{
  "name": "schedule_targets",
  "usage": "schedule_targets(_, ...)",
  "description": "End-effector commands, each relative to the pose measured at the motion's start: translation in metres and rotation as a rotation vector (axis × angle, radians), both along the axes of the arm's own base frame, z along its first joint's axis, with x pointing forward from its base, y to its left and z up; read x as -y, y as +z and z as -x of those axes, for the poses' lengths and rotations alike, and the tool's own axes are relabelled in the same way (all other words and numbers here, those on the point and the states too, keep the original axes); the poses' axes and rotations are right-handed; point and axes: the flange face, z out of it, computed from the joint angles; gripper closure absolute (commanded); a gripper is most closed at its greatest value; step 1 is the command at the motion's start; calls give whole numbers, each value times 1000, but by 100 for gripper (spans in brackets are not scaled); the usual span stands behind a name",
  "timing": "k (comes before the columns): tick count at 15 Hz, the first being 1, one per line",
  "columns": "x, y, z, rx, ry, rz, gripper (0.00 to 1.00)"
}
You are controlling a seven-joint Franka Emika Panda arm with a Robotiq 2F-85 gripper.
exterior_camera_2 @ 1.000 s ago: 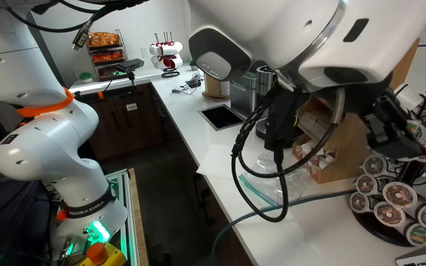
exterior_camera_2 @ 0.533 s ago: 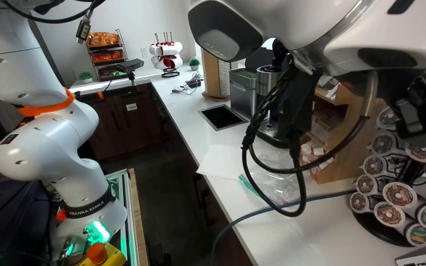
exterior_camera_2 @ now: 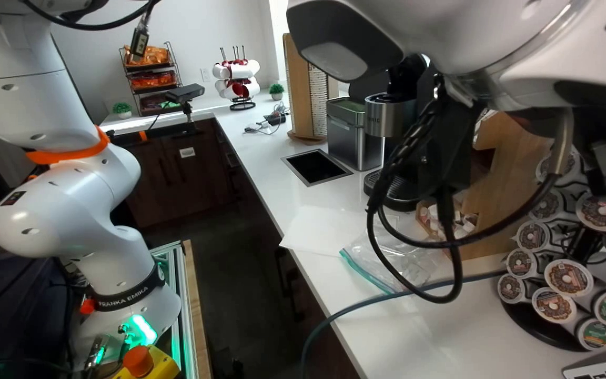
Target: Place the coffee pod from the counter on the stand.
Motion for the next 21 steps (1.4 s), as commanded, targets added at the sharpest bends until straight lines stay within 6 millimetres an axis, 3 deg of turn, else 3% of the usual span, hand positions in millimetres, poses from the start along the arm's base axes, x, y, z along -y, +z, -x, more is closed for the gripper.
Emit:
schedule_targets(1, 8, -3, -9, 37, 39, -18, 71)
schedule_targets(21, 12, -24, -37, 142, 135, -3, 71)
